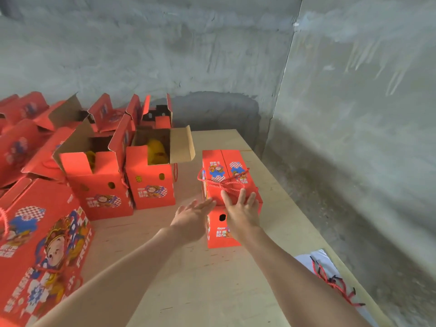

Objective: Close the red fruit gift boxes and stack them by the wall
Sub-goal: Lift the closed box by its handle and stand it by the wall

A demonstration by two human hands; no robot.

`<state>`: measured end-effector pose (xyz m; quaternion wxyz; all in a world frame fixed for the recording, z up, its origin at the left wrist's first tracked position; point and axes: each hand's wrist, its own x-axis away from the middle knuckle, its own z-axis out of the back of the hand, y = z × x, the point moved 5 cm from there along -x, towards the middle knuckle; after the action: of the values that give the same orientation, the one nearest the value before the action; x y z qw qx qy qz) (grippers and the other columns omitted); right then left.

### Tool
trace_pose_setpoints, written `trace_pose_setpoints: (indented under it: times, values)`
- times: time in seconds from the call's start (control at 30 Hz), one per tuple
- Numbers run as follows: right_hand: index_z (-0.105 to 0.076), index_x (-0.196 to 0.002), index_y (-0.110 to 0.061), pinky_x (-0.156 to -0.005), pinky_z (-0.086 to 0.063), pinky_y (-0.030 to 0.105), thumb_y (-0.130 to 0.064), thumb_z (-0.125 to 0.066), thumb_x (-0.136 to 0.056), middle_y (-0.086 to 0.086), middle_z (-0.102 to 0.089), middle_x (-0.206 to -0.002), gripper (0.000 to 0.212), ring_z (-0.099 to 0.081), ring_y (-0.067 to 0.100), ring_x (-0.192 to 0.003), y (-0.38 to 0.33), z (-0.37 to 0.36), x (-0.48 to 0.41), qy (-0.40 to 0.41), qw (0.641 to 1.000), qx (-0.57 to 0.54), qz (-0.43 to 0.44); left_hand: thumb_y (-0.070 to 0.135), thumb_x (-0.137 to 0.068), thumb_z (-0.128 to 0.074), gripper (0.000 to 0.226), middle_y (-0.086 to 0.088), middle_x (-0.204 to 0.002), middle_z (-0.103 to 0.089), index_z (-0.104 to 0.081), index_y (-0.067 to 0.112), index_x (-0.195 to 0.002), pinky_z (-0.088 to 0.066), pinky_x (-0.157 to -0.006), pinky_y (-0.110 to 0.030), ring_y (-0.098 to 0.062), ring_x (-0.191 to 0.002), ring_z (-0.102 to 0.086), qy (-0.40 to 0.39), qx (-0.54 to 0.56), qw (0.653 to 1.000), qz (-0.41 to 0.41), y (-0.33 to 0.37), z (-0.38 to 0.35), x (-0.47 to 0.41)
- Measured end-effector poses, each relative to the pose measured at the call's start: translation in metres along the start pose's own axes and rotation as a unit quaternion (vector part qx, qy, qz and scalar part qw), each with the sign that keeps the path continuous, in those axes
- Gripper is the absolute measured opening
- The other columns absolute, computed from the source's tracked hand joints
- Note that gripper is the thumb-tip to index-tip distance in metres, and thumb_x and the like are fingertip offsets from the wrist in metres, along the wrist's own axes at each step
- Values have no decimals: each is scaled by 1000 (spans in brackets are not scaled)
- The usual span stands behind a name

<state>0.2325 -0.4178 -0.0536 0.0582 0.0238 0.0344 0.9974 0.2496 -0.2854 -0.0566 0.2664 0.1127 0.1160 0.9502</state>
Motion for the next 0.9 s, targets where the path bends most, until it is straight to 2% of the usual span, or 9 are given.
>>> trace_pose_setpoints:
  times: [0.13, 0.27, 0.53, 0.6, 0.67, 0.7, 0.77, 0.83, 0.9]
  values:
    - [7, -152, -28, -111, -11, 62, -16, -40, -96, 39, 3, -151, 74, -4, 62, -135, 14, -5, -28, 23, 1000, -16, 10, 1, -91, -32, 77, 18, -158, 10, 4, 33, -151, 1, -117, -52, -25, -147, 8, -32, -49, 998, 29, 6, 0, -25]
    - [3, -152, -30, -111, -10, 60, -17, -37, -100, 37, 2, -152, 67, -3, 60, -136, 27, -3, -61, 26, 999, -41, 3, 6, -91, -36, 77, 12, -158, 14, 9, 26, -152, 1, -115, -56, -30, -146, 9, -35, -87, 994, 54, 17, 5, -57]
    - [-3, -152, -31, -111, -13, 60, -21, -55, -92, 34, -5, -153, 80, -9, 59, -136, 57, -5, -133, 84, 996, -36, 10, 8, -92, -38, 79, 7, -158, 17, 14, 19, -151, 0, -114, -58, -33, -146, 7, -30, -159, 983, 91, 29, 22, -131]
    - [-25, -149, -31, -109, -21, 62, -13, -68, -82, 31, -19, -151, 82, -22, 61, -131, 63, -3, -146, 144, 987, -66, 11, 8, -92, -39, 80, 6, -159, 17, 14, 18, -151, 1, -114, -58, -34, -146, 7, -32, -163, 981, 96, 29, 26, -152]
    - [-62, -124, -20, -93, -40, 68, 3, -84, -54, 31, -51, -128, 77, -46, 64, -112, 69, -3, -162, 217, 973, -78, 30, 9, -93, -40, 79, 4, -159, 15, 12, 16, -151, 1, -115, -59, -34, -146, 7, -30, -171, 980, 98, 26, 31, -178]
    - [-71, -110, -15, -84, -44, 70, 8, -87, -41, 29, -60, -114, 75, -52, 64, -103, 72, -5, -172, 235, 968, -81, 41, 10, -93, -41, 78, 3, -159, 13, 12, 15, -151, 2, -115, -59, -34, -146, 6, -25, -178, 979, 97, 24, 34, -191]
    - [-73, -105, -10, -80, -41, 72, 6, -89, -32, 32, -62, -111, 76, -52, 65, -102, 79, -14, -198, 247, 962, -91, 70, 10, -91, -43, 82, 5, -159, 14, 12, 17, -151, 3, -114, -60, -34, -146, 7, -22, -177, 979, 96, 18, 39, -214]
    - [-67, -119, -11, -94, -33, 71, 0, -87, -49, 34, -51, -130, 74, -41, 63, -118, 89, -20, -231, 236, 962, -117, 66, 8, -88, -48, 91, 9, -158, 18, 15, 25, -150, 6, -114, -59, -32, -146, 11, -21, -163, 982, 92, 9, 41, -229]
    - [-44, -142, -23, -112, -10, 61, -8, -63, -84, 24, -23, -154, 64, -14, 52, -140, 102, -23, -268, 203, 971, -117, 48, 8, -87, -50, 93, 8, -157, 20, 17, 29, -149, 10, -113, -56, -28, -145, 17, 19, -178, 981, 72, -1, 44, -239]
